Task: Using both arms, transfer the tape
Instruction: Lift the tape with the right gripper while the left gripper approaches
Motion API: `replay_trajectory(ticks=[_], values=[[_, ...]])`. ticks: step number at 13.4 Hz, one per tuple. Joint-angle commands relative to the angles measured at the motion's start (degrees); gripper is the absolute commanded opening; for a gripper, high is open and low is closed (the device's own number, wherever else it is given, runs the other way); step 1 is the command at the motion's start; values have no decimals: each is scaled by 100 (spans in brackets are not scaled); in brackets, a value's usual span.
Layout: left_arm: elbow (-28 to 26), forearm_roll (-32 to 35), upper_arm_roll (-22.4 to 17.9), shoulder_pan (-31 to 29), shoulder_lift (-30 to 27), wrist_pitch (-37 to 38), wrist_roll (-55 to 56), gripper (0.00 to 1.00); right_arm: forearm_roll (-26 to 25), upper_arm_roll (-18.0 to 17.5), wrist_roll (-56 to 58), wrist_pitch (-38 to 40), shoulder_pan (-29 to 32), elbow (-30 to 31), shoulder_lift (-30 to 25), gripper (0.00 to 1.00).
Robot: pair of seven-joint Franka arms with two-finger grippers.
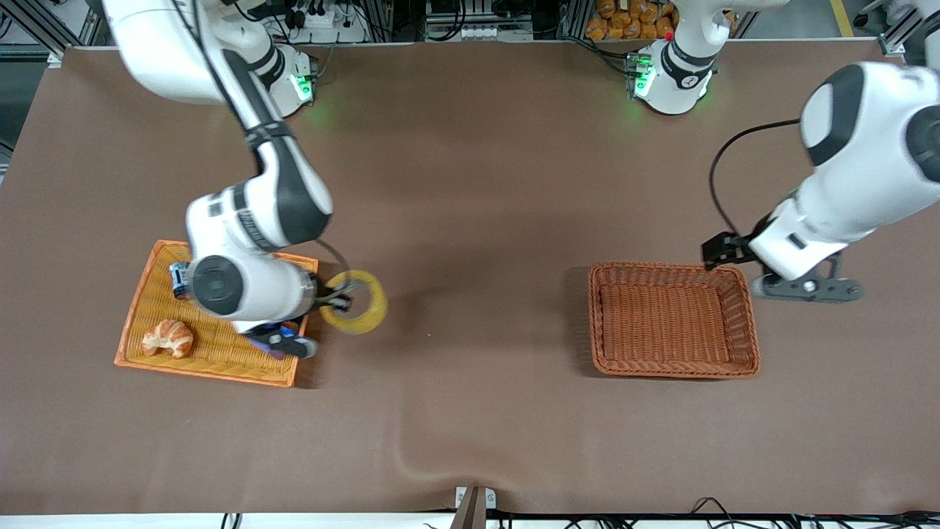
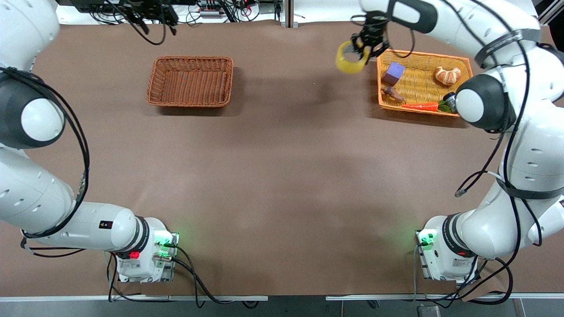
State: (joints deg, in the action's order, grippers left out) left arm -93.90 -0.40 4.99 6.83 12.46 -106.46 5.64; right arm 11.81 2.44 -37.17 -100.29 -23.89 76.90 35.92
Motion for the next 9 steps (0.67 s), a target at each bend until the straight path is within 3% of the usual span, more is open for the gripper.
replay_trajectory(ticks=[1, 5, 8, 9], values=[[433, 49, -16, 73, 554, -15, 60, 100, 252, 55, -53, -77, -535, -193, 240, 0], [530, 57, -16, 186, 924, -427, 60, 100, 375, 64, -764, -1402, -1301, -167, 678, 0], [504, 14, -16, 336, 1074, -797, 208, 100, 331, 64, -914, -1965, -1478, -158, 1161, 0], [486, 14, -16, 397, 1144, -850, 392, 100, 331, 64, -932, -2150, -1505, -158, 1285, 7]])
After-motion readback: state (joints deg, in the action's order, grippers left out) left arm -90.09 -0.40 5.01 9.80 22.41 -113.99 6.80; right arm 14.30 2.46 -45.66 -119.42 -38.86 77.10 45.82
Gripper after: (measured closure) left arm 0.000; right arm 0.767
